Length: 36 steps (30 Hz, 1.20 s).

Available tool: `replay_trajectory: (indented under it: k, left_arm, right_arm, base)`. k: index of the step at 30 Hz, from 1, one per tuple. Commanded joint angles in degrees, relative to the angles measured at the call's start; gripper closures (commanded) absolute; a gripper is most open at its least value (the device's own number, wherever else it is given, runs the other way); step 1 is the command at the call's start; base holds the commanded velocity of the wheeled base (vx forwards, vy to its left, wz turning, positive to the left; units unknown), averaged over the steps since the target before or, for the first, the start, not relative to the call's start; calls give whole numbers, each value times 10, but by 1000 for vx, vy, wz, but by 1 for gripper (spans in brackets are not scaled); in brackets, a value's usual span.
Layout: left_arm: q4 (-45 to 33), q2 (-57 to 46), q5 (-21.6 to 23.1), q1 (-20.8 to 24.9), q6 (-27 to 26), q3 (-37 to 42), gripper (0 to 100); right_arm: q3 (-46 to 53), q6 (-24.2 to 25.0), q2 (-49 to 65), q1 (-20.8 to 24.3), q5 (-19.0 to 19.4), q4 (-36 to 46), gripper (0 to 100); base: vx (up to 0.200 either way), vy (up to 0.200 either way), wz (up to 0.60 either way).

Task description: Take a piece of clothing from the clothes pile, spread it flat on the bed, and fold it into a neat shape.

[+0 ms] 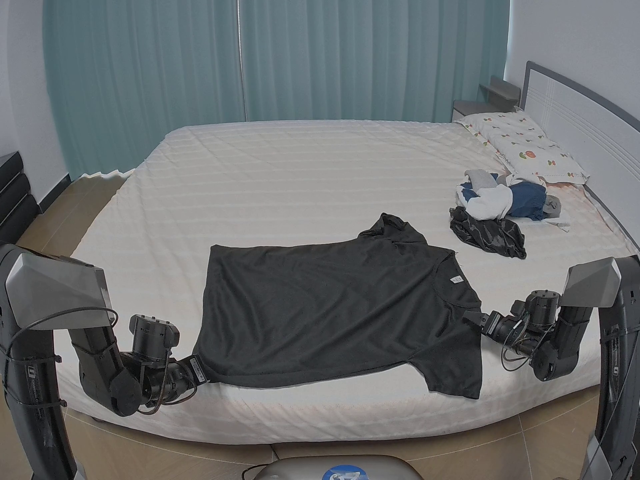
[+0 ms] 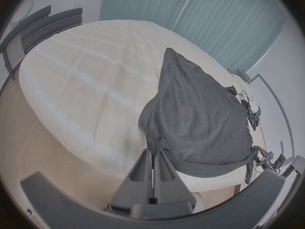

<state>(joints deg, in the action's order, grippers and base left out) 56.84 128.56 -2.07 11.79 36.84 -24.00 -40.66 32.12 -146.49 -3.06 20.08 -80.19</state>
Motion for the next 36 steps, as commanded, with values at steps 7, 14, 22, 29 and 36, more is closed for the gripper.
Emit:
replay_trajectory:
  k: [7,14,22,29,36]
  left_arm:
    - [0,3,9,0,7,-3,100]
    - [0,3,9,0,7,-3,100]
    - [0,2,10,-1,6,-3,100]
    - [0,3,10,-1,6,-3,100]
    - [0,4,10,-1,6,1,100]
  right_arm:
    - [153,-38,78,-34,37,-24,0]
    - [224,-80,30,-1,66,-94,0]
    - [206,-83,17,19,66,-94,0]
    - [203,-83,10,17,64,-94,100]
    - [222,-84,15,0,63,-94,100]
  base:
    - [0,0,0]
    - [0,0,0]
    - [0,0,0]
    - [0,0,0]
    - [0,0,0]
